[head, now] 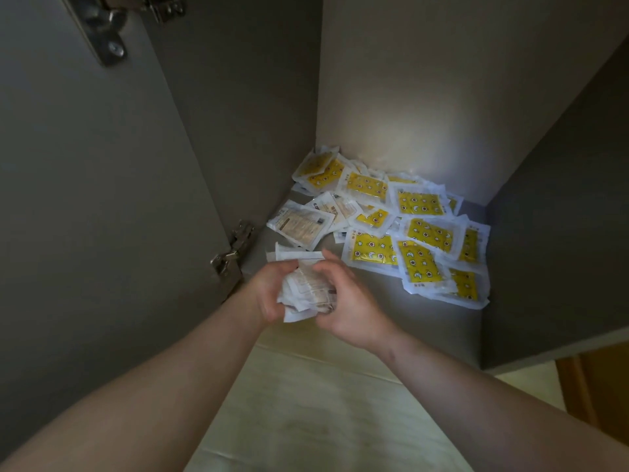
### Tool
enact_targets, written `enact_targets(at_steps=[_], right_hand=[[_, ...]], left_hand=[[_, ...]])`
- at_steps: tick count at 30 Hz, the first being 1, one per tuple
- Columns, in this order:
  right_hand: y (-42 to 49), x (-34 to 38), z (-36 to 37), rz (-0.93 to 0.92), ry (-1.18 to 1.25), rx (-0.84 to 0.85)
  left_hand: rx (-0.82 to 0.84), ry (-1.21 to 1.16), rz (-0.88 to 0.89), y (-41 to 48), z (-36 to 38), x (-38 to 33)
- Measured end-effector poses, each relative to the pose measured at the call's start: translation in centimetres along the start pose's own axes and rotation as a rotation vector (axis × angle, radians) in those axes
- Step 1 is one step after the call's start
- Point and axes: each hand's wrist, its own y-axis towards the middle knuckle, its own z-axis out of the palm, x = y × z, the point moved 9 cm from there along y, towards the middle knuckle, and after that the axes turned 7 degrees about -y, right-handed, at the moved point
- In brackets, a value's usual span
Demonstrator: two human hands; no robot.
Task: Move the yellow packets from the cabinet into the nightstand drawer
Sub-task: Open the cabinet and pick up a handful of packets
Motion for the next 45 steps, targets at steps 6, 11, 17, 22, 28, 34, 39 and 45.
enact_targets(at_steps=[6, 11, 17, 22, 28, 34, 39, 45], right_hand=[[0.4, -0.6, -0.3, 0.136, 0.362, -0.057], [0.8, -4.6, -1.5, 0.384, 0.587, -0.222], [0.0, -5.3, 1.5, 0.588, 0.886, 0.000], [-0.2, -4.0, 0.9, 0.622, 0.847, -0.032], [-5.4, 2.2, -0.5, 0.700, 0.819, -0.012], [-10.8, 14.1, -6.5, 0.759, 0.815, 0.035], [-14.4, 26.5, -13.0, 0.712, 0.789, 0.109], [-16.2, 41.0, -19.5, 0.529, 0.679, 0.277]], left_hand=[[-0.027, 0.015, -0.019, 0.3, -0.5, 0.7], [-0.071, 0.088, 0.042, 0.2, -0.2, 0.0], [-0.178, 0.194, 0.135, 0.4, -1.1, -0.6], [-0.335, 0.237, 0.234, -2.1, -1.3, -2.0], [-0.444, 0.245, 0.105, -11.5, -1.9, -2.1], [-0.505, 0.205, 0.002, -26.1, 0.5, -6.9], [-0.561, 0.184, 0.014, -39.3, 3.0, -12.6], [-0.648, 0.011, 0.144, -53.8, 4.4, -18.3]])
